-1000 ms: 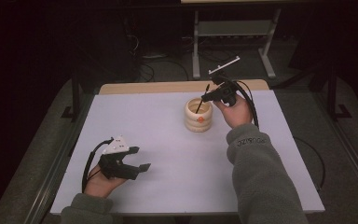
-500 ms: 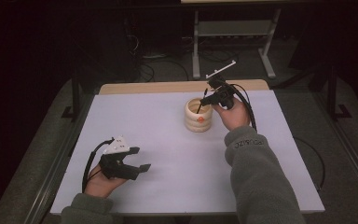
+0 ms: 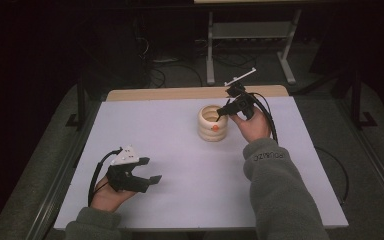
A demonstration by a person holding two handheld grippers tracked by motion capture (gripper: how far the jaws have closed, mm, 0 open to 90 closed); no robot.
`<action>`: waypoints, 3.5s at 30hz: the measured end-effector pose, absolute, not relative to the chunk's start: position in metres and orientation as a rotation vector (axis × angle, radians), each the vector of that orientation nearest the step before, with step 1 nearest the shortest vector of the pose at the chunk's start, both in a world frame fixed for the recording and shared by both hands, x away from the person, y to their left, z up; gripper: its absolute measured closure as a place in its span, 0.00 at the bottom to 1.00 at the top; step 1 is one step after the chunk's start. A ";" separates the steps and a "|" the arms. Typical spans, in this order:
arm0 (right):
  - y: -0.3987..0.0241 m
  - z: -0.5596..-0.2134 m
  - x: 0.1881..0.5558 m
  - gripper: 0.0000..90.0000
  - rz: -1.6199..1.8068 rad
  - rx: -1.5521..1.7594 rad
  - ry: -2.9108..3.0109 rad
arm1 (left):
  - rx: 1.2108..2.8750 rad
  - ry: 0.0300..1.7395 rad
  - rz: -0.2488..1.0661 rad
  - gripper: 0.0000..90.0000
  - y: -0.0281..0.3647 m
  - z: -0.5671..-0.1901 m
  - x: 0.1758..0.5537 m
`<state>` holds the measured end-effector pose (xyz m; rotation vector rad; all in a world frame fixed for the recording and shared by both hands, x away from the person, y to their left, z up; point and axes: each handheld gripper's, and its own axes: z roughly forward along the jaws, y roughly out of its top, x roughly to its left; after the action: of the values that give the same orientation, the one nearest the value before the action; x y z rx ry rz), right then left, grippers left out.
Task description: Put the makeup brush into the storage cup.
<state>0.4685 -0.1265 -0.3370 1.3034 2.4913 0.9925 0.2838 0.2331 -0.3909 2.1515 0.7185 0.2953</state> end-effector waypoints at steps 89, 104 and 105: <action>-0.217 -0.406 0.324 0.23 1.275 1.216 2.417 | 2.150 0.765 0.304 0.24 0.231 -0.399 0.285; -0.229 -0.416 0.305 0.21 1.305 1.206 2.393 | 2.157 0.764 0.307 0.24 0.232 -0.401 0.285; -0.229 -0.417 0.305 0.20 1.308 1.200 2.391 | 2.159 0.767 0.304 0.24 0.232 -0.402 0.285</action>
<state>0.3046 -0.2295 -0.4166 1.1998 2.3914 1.3076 0.2847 0.2325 -0.4018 2.1592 0.7669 0.3041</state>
